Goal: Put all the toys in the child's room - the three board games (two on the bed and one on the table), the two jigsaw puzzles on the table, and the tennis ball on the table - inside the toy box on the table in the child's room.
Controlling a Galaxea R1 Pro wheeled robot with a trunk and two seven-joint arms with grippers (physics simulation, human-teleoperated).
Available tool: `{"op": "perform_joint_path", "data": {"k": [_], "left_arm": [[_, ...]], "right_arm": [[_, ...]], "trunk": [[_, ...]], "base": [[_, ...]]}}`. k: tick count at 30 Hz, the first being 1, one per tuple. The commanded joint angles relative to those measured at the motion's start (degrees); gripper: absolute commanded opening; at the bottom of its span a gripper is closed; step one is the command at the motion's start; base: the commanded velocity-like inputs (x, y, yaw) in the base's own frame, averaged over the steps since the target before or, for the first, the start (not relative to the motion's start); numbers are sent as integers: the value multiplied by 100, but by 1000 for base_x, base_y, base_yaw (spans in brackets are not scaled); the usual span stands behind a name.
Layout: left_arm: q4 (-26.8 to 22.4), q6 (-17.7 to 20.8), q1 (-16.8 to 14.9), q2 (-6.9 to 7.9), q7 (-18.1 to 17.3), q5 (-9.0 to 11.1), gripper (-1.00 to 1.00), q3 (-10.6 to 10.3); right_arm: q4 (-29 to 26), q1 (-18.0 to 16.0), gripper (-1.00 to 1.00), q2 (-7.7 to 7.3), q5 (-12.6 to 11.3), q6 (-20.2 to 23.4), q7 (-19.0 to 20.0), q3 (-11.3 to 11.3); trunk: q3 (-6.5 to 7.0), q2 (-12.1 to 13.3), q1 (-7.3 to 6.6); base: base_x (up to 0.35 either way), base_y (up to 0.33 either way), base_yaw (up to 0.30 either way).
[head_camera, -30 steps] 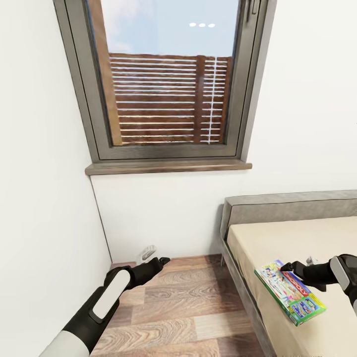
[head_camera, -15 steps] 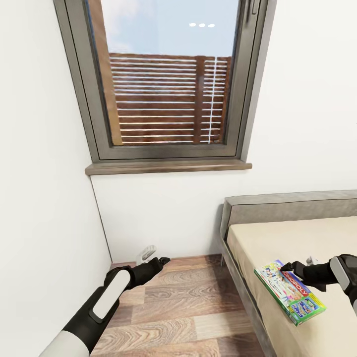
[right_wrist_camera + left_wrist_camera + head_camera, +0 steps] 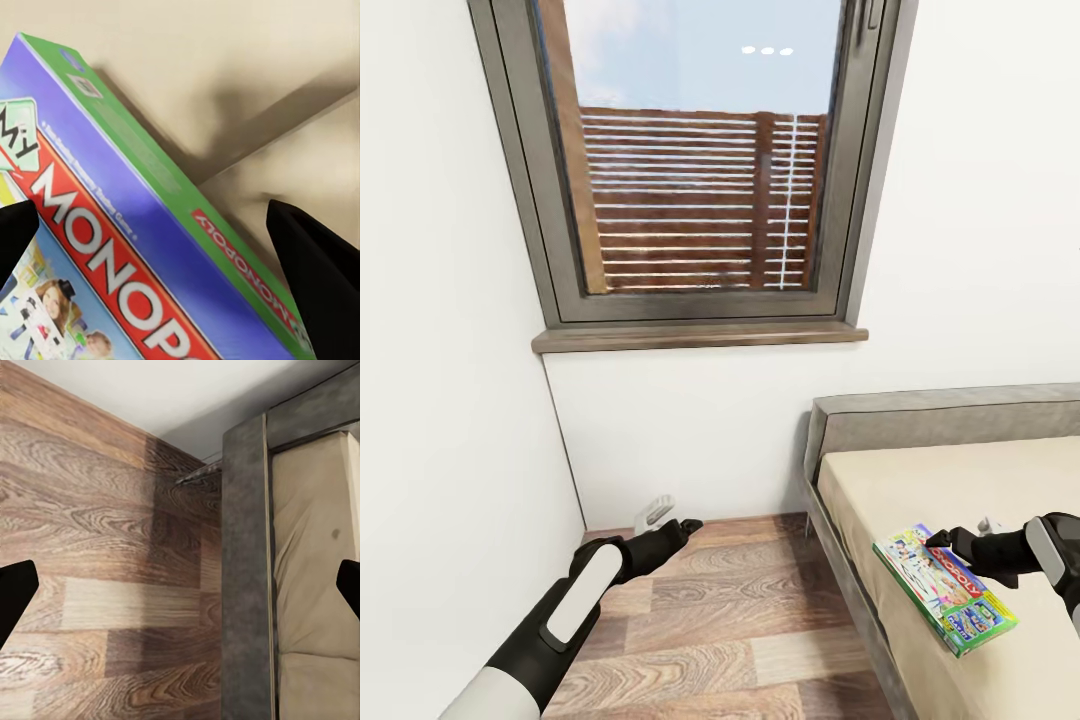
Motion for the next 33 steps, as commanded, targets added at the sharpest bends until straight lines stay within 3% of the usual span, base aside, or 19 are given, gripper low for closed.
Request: {"op": "perform_joint_path", "data": {"k": [1,16,33], "left_arm": [[-10,0,-4,6,55,61,100,-15],[81,-3,-12,-2,55,67,100,-23],[85,-5,-13,-1,58,66,100,-22]], "right_arm": [[-1,-1,100,1,63,29,-5,-11],[-1,-1,100,-6,67,29,-4,-11],[-1,-1,100,-6,66,29,-10,-11]], "trunk": [[-7,-2,-1],[-7,-2,-1],[-7,-2,-1]], "base": [[0,0,0],[-125,0,0],[-28,0,0]]}}
